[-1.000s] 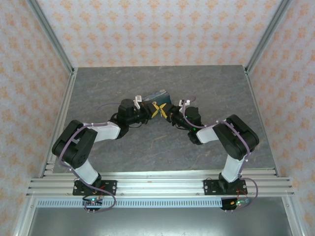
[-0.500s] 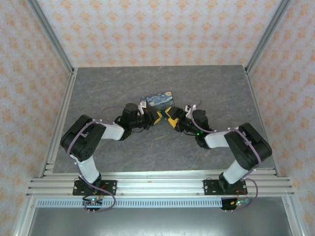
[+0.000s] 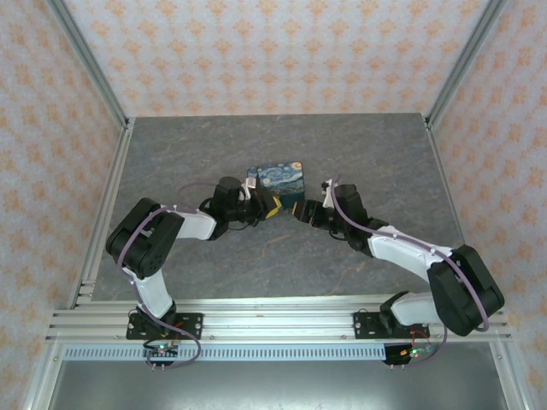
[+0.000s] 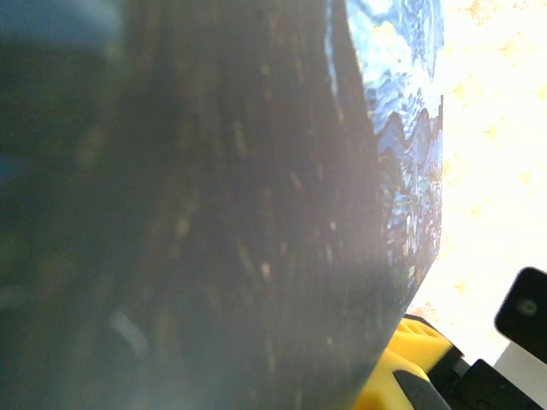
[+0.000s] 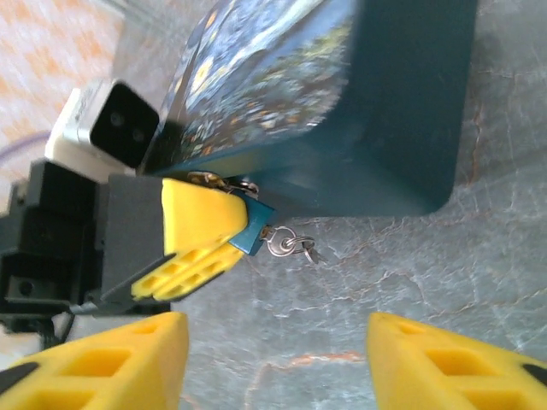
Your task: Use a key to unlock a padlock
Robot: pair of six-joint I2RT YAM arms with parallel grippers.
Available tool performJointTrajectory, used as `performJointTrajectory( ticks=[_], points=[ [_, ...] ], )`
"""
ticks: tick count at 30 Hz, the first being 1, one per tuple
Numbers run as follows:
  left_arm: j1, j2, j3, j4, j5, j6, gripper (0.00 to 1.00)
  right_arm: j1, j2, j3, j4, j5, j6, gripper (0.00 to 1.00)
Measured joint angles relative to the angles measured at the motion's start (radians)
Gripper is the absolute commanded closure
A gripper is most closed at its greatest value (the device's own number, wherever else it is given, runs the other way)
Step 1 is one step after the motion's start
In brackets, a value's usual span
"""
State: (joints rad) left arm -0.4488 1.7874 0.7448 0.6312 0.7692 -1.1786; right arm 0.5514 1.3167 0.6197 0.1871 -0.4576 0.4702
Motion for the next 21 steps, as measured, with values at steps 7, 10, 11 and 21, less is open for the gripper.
performJointTrajectory(
  ticks=[7,10,11,21],
  points=[
    [0.000,0.000,0.040,-0.075,0.032,0.010,1.00,0.092,0.018,0.073,-0.122,0.138,-0.244,0.59],
    [0.000,0.000,0.056,-0.105,0.043,0.011,1.00,0.111,0.044,0.088,-0.140,0.179,-0.315,0.59],
    [0.000,0.000,0.060,-0.112,0.045,0.011,1.00,0.115,0.054,0.092,-0.146,0.191,-0.337,0.60],
    [0.000,-0.001,0.081,-0.156,0.065,0.021,1.00,0.165,0.135,0.142,-0.173,0.294,-0.477,0.64]
  ],
)
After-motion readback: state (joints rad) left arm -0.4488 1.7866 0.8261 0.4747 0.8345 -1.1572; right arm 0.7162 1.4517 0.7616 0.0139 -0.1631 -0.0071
